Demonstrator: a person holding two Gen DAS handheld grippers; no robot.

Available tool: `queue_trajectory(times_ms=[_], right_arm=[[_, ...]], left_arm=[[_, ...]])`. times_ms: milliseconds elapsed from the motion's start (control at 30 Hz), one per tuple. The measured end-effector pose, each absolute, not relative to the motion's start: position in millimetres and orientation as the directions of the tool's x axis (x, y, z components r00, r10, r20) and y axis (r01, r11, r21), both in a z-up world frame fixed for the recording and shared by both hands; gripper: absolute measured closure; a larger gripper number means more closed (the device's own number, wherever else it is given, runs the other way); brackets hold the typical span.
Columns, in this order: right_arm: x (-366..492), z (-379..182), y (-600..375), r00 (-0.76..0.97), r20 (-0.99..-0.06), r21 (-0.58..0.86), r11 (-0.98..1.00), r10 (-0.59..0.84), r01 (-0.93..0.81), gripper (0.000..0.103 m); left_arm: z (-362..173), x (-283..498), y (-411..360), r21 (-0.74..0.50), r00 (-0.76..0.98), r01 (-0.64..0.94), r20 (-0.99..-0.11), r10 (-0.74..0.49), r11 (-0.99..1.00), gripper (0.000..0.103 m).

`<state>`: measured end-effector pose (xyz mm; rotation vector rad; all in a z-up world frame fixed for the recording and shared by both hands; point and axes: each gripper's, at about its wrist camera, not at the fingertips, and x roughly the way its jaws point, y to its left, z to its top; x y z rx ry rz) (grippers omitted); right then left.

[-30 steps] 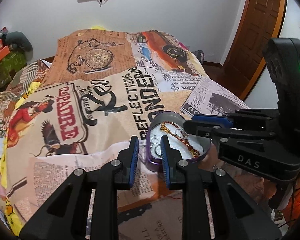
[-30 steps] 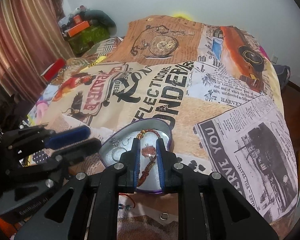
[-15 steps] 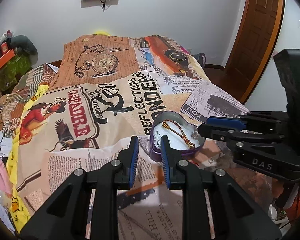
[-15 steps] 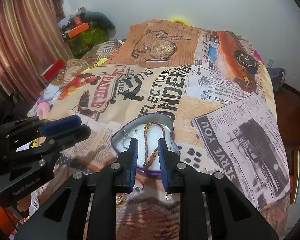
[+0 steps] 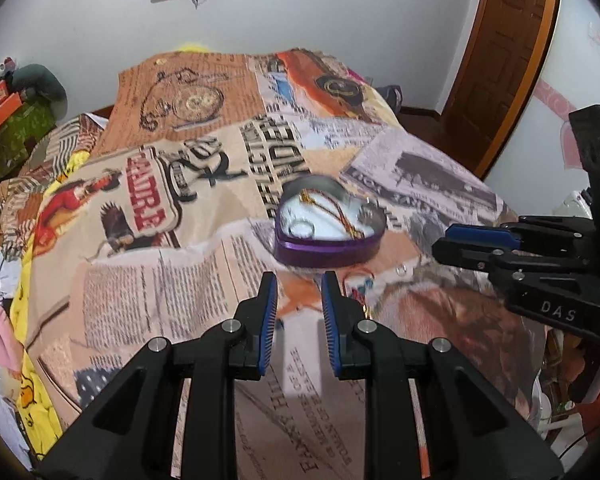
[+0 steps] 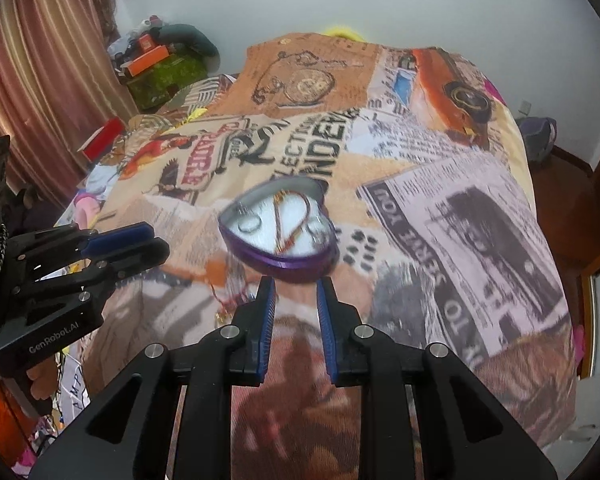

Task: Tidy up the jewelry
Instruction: 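Move the open left gripper to the gold rings beside the red beaded bracelet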

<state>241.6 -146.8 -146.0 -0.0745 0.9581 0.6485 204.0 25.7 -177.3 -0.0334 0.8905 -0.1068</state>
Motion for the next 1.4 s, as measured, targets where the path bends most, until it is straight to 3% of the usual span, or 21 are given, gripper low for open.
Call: queue_trajectory(times_ms=[467, 1200, 1333, 1400], right_arm=[[220, -177, -156, 0.425, -0.821, 0.112, 0.837, 0.382, -0.536, 0.084], [222, -186, -152, 0.409, -0.814, 0.137, 0.821, 0.412, -0.553, 0.084], [224, -185, -155, 0.411, -0.813, 0.141, 0.825, 0.412, -0.547, 0.084], [225, -184, -157, 0.415, -0.811, 0.143, 0.828, 0.412, -0.543, 0.084]], left_arm=[[-218, 200, -6, -0.147, 0.513, 0.164, -0.832, -0.212, 0.975, 0.082], [-228, 223, -3, -0.207, 0.509, 0.140, -0.824, -0.250, 0.968, 0.082], [-224, 220, -5, -0.205, 0.517, 0.155, -0.817, -0.256, 0.967, 0.094], [-221, 214, -5, -0.185, 0.532, 0.156, -0.812, -0.240, 0.970, 0.095]])
